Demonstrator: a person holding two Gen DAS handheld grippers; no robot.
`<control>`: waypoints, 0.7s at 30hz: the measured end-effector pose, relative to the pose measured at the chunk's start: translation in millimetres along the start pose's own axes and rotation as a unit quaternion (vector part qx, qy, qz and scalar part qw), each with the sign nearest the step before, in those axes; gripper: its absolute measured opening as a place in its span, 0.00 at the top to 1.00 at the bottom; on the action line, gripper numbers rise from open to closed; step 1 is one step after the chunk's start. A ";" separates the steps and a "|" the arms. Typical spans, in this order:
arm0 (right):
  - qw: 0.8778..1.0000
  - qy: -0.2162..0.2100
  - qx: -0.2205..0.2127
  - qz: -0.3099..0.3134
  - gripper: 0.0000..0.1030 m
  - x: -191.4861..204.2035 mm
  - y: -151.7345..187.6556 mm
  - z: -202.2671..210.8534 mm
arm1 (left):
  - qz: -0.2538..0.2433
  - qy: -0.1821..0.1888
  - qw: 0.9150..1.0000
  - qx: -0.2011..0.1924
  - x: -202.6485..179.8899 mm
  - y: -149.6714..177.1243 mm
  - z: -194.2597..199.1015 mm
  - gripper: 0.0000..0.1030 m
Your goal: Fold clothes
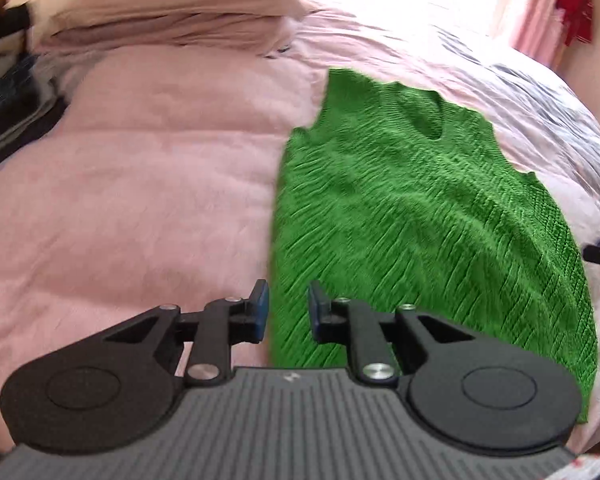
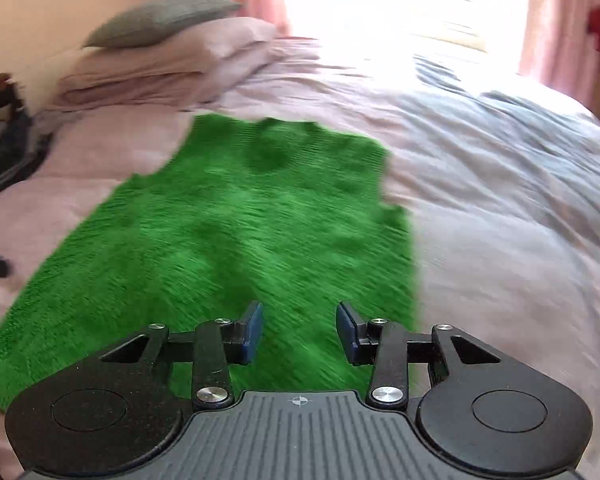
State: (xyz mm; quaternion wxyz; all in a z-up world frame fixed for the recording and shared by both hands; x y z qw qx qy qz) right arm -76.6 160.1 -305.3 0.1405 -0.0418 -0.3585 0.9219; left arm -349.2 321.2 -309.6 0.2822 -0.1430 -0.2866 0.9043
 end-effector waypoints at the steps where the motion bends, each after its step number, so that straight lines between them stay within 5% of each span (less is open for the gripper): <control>1: 1.000 -0.013 -0.003 0.018 0.64 12.5 -3.7 -16.6 | -0.005 0.009 1.000 0.003 -7.7 -5.7 -14.7 0.85; 4: 0.998 -0.006 0.027 0.064 0.64 16.8 7.6 -53.4 | -0.013 0.043 0.999 0.021 -26.0 -10.9 -50.6 0.84; 6: 0.998 0.002 0.053 0.043 0.64 -9.3 25.6 -63.6 | -0.026 0.030 0.998 0.043 -30.1 -3.2 -66.6 0.83; 9: 0.997 -0.022 0.067 -0.031 0.63 -55.4 44.2 -44.2 | -0.012 0.023 0.998 0.061 -17.3 15.0 -67.7 0.78; 12: 0.996 -0.008 0.088 -0.032 0.63 -72.0 45.2 -24.2 | -0.008 0.011 0.997 0.073 -7.6 20.1 -52.3 0.78; 17: 0.997 -0.016 0.056 -0.046 0.63 -86.5 9.2 -11.5 | -0.017 -0.002 0.998 0.067 -3.7 4.0 -38.3 0.78; 21: 0.997 -0.023 0.026 -0.062 0.63 -99.0 -37.7 -43.7 | -0.014 0.010 0.999 0.042 -4.0 -30.1 -47.7 0.75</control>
Point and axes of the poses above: each gripper's, at about its wrist camera, not at the fingertips, and z roughly against the way its jaws point, x to its left, y to its underside, the point moved 2 cm from there along -z, roughly the way its jaws point, and after that the axes turned 2 degrees about y, right-handed, at the moved point
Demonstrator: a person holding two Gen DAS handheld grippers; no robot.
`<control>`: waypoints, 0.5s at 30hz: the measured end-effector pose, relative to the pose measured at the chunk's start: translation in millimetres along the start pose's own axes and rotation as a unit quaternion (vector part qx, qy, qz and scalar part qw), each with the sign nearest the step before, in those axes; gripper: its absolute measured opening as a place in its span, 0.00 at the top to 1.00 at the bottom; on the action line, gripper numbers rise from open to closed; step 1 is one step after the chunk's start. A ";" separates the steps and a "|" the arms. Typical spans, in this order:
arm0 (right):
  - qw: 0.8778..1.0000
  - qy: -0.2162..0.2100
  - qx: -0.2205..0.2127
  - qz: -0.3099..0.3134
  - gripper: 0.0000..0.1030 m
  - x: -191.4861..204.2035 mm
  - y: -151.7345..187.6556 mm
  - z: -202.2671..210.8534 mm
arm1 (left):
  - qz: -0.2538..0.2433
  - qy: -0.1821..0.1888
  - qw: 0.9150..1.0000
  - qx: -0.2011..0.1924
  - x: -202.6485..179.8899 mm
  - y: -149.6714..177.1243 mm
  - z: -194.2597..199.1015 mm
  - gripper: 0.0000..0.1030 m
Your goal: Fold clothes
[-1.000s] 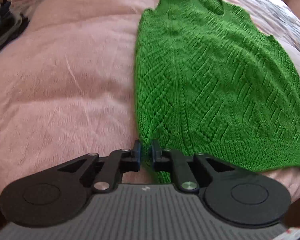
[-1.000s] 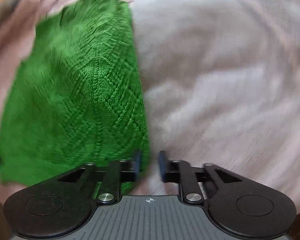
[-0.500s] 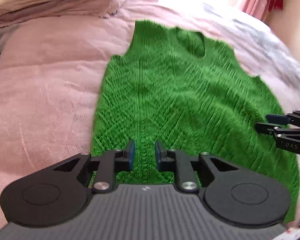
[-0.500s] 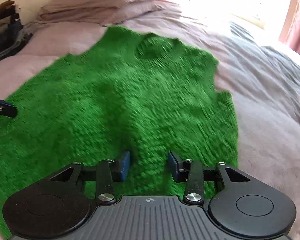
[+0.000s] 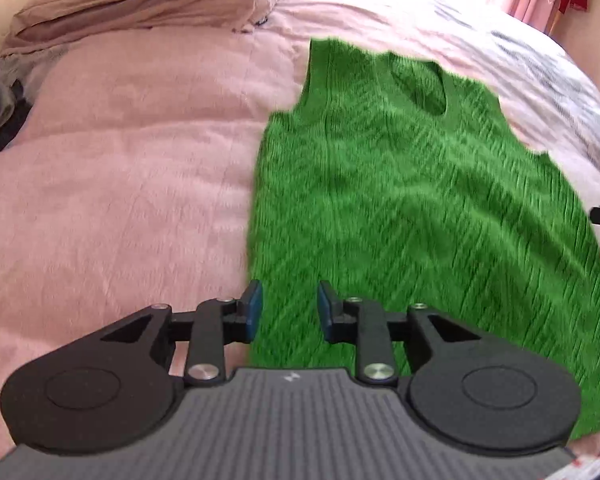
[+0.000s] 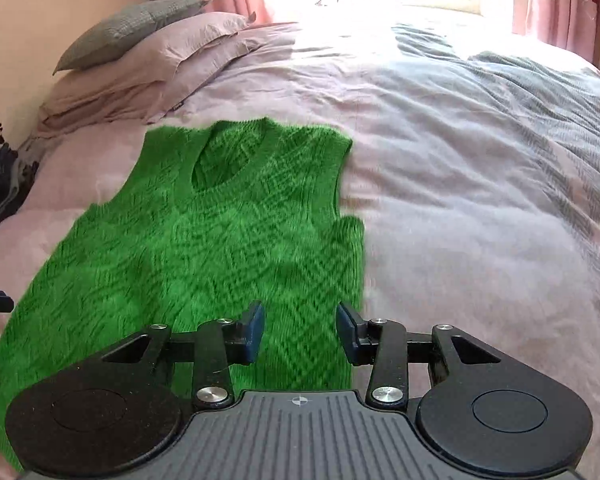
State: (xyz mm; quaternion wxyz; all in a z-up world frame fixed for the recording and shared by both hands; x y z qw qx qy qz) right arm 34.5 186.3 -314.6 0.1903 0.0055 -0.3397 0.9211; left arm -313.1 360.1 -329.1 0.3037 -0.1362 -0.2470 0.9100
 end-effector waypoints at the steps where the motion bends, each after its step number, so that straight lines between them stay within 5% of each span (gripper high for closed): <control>1: 1.000 0.004 -0.006 0.008 0.63 1.2 -11.3 -11.7 | 0.004 0.008 1.000 -0.003 1.3 -10.0 -6.1 0.75; 9: 0.999 0.004 0.024 0.032 0.65 -14.5 -65.5 -110.1 | -0.021 0.040 0.999 -0.001 2.6 -83.6 -62.6 0.74; 15: 0.998 -0.028 0.047 0.022 0.86 -28.6 -67.4 -130.3 | -0.036 0.055 0.998 0.018 7.5 -104.8 -90.1 0.74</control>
Point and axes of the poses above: each gripper's, at about its wrist camera, not at the fingertips, and z roughly against the way its jaws point, x to its left, y to its underside, the point moved 2 cm from there along -z, roughly the way its jaws point, and after that the axes turned 2 degrees about y, right-handed, at the moved point
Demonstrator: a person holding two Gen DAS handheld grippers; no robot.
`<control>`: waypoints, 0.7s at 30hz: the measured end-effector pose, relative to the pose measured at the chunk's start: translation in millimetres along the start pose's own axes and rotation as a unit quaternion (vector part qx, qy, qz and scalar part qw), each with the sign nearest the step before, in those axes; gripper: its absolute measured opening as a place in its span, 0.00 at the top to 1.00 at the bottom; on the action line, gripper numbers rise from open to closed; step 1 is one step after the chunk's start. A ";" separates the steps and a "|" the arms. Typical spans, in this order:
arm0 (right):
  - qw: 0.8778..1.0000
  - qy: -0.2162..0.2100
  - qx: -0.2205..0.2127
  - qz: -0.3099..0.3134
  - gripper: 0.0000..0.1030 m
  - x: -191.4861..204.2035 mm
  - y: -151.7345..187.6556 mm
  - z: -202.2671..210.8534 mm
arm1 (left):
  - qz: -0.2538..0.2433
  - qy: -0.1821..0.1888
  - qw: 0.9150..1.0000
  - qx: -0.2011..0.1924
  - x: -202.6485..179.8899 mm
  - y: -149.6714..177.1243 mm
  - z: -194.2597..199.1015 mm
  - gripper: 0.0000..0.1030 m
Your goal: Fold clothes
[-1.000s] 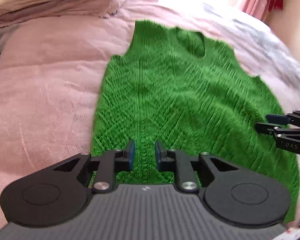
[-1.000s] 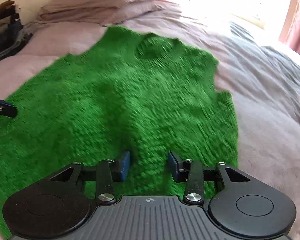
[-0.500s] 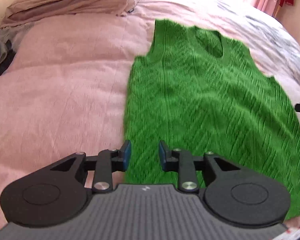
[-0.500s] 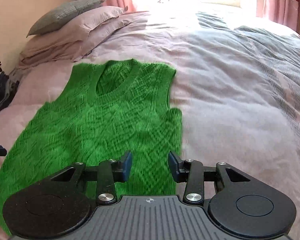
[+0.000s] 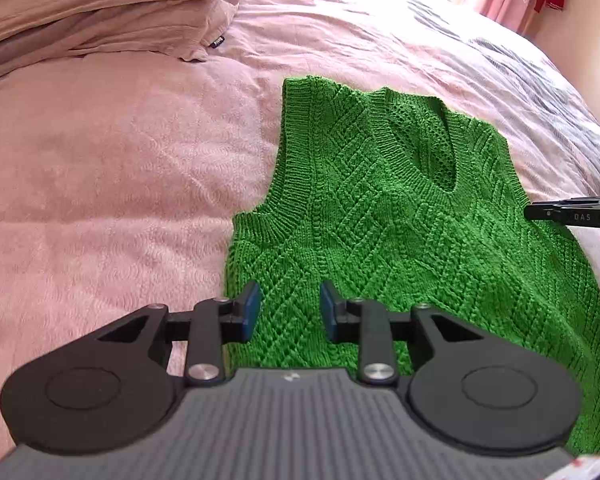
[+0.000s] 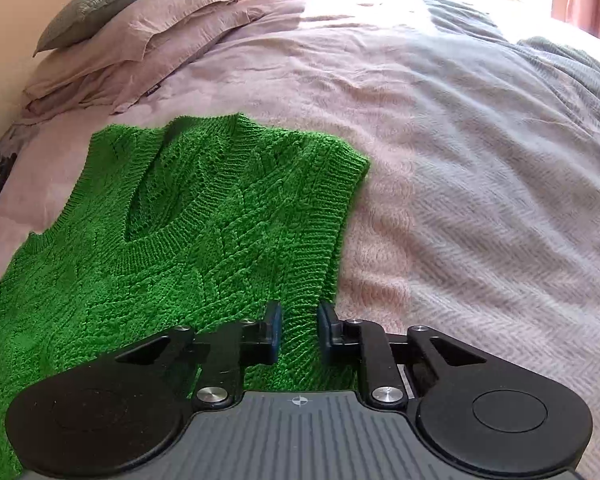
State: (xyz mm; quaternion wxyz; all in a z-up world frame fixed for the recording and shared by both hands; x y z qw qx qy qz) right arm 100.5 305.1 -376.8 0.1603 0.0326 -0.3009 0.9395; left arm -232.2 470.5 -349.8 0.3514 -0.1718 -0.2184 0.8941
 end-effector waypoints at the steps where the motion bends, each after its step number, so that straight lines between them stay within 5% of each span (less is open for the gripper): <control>1: 1.000 -0.001 0.001 -0.001 0.94 0.2 0.0 -0.1 | 0.002 0.001 1.000 0.004 0.6 -0.9 -4.0 0.74; 3: 1.000 0.001 -0.008 0.007 0.97 2.4 -0.6 1.8 | 0.006 0.006 1.000 0.012 1.9 -3.1 -11.8 0.74; 6: 0.992 0.099 -0.044 0.064 0.99 14.7 -3.1 14.4 | -0.004 0.013 1.000 0.014 -0.4 -8.2 -19.9 0.74; 8: 0.990 0.133 -0.026 0.035 0.98 -0.3 1.4 4.6 | -0.014 0.016 1.000 0.005 -1.7 -12.4 -22.0 0.74; 10: 0.995 0.101 0.007 0.014 0.96 -6.7 6.8 -13.1 | -0.016 0.020 1.000 0.005 -0.2 -17.6 -29.0 0.74; 15: 0.995 0.090 -0.026 -0.026 0.87 -5.9 -19.2 5.8 | -0.034 0.028 0.999 -0.005 1.4 -41.4 -44.0 0.74; 17: 0.994 0.059 -0.054 -0.070 0.56 -14.0 -30.4 11.1 | -0.047 0.029 0.998 -0.015 1.1 -56.0 -50.4 0.73; 18: 0.993 0.045 -0.065 -0.090 0.49 -17.3 -36.5 9.0 | -0.050 0.032 0.998 -0.028 1.6 -67.0 -55.2 0.71; 21: 0.987 0.006 -0.088 -0.135 0.46 -31.9 -56.7 -11.3 | -0.047 0.045 0.996 -0.058 6.5 -96.7 -73.0 0.55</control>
Point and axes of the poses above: each gripper's, at about its wrist camera, not at the fingertips, and z roughly against the way its jaws point, x to its left, y to its underside, the point moved 2 cm from there along -z, roughly the way its jaws point, and after that the axes turned 2 degrees about y, right-handed, at the moved point
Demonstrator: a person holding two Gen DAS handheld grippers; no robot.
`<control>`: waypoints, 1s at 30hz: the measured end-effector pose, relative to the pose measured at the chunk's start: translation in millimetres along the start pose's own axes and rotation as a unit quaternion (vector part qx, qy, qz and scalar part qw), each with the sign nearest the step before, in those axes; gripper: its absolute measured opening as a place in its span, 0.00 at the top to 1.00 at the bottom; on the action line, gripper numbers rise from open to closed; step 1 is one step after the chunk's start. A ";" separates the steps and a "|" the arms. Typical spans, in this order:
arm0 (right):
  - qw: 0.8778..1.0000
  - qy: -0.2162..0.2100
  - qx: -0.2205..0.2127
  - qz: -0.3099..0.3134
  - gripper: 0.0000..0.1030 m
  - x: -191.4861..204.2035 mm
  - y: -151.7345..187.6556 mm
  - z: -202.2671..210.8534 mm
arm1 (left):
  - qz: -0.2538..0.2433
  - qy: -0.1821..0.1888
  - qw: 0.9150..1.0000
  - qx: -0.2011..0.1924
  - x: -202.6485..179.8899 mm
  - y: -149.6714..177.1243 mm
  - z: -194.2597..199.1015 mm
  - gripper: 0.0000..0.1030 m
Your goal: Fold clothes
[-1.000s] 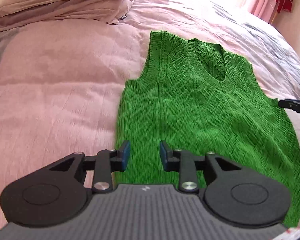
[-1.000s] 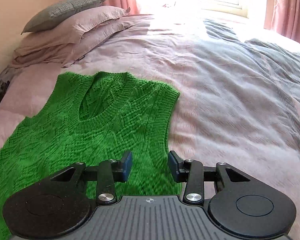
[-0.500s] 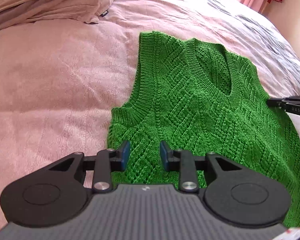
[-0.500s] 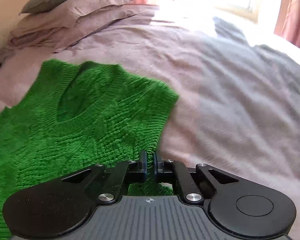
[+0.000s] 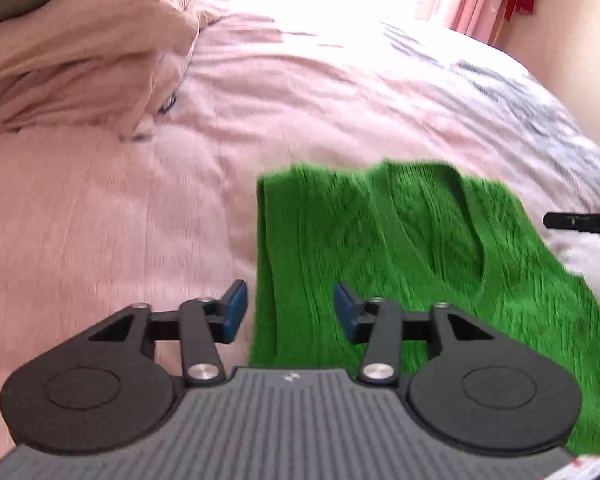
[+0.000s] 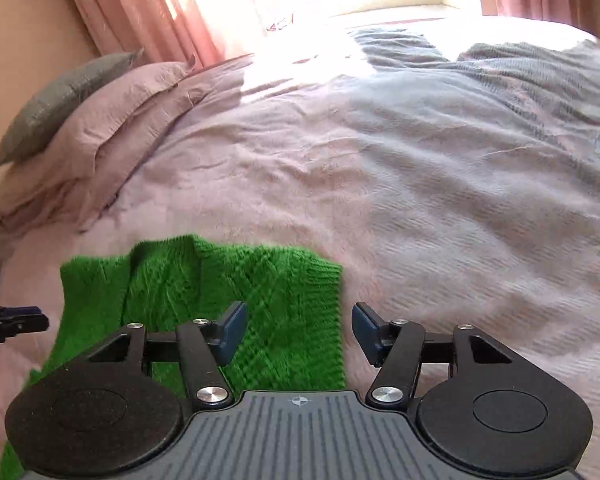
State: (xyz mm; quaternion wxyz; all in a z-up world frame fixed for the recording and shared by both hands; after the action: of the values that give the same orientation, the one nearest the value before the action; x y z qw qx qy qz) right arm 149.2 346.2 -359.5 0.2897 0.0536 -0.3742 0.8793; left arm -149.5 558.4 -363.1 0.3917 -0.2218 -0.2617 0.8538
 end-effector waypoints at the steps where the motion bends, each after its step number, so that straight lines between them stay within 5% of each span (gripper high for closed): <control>1: 1.000 -0.001 0.005 -0.024 0.46 -6.1 -5.0 -10.9 | 0.004 0.009 1.000 -0.006 4.1 -8.6 -8.9 0.53; 3: 0.997 -0.026 0.013 -0.077 0.47 -15.5 -10.0 -32.3 | 0.016 0.025 0.999 -0.012 12.1 -25.2 -28.9 0.52; 4: 0.994 -0.038 0.012 -0.100 0.63 -18.6 -10.2 -39.8 | 0.024 0.035 0.999 -0.012 16.9 -31.9 -39.7 0.52; 5: 0.992 -0.050 0.014 -0.112 0.92 -18.3 -10.3 -45.0 | 0.034 0.043 0.998 -0.009 21.4 -36.5 -49.1 0.60; 7: 0.993 -0.063 -0.017 -0.102 0.92 -11.6 -16.8 -39.1 | 0.073 0.075 0.995 0.001 31.7 -43.8 -62.4 0.92; 9: 0.994 -0.063 -0.076 -0.057 0.93 0.8 -22.3 -21.3 | 0.079 0.090 0.991 -0.058 35.8 -50.3 -47.8 0.92; 11: 0.996 -0.019 -0.077 -0.044 0.88 1.7 -22.6 -31.0 | 0.055 0.063 0.992 -0.093 38.3 -51.5 -43.3 0.92; 13: 0.999 0.038 -0.003 -0.032 0.78 -2.3 -17.9 -64.9 | 0.055 0.019 0.997 -0.046 43.5 -47.7 -69.0 0.91; 15: 0.998 0.045 0.006 -0.042 0.75 -1.2 -17.6 -68.6 | 0.035 -0.024 0.999 0.003 42.1 -40.1 -92.0 0.83; 17: 0.997 0.074 -0.007 -0.023 0.64 8.9 -22.6 -51.0 | 0.013 -0.054 0.998 -0.011 35.7 -39.8 -85.2 0.74; 20: 0.991 0.119 -0.052 0.035 0.51 25.6 -19.0 -8.7 | 0.016 -0.100 0.994 -0.043 36.9 -42.3 -58.1 0.76; 23: 0.992 0.098 -0.032 0.071 0.50 45.1 1.7 23.9 | 0.003 -0.144 0.988 -0.055 29.1 -37.7 -23.4 0.75; 27: 0.992 0.042 0.016 0.121 0.50 87.1 63.7 57.3 | -0.029 -0.048 0.998 -0.015 -31.7 -1.6 19.7 0.75; 30: 0.989 0.028 0.046 0.141 0.56 116.1 118.2 71.7 | -0.046 0.037 0.998 0.025 -92.2 45.6 39.8 0.75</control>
State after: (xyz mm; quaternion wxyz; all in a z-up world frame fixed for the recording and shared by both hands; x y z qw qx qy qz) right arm -20.5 286.0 -346.3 0.1705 -0.0113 -0.3283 0.9290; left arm -143.2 449.7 -345.0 0.4450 -0.2308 -0.2353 0.8327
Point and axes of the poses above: each gripper's, at about its wrist camera, not at the fingertips, and z roughly against the way its jaws point, x to its left, y to its underside, the point moved 2 cm from there along -z, roughly the way its jaws point, and after that the axes turned 2 degrees about y, right-handed, at the moved point
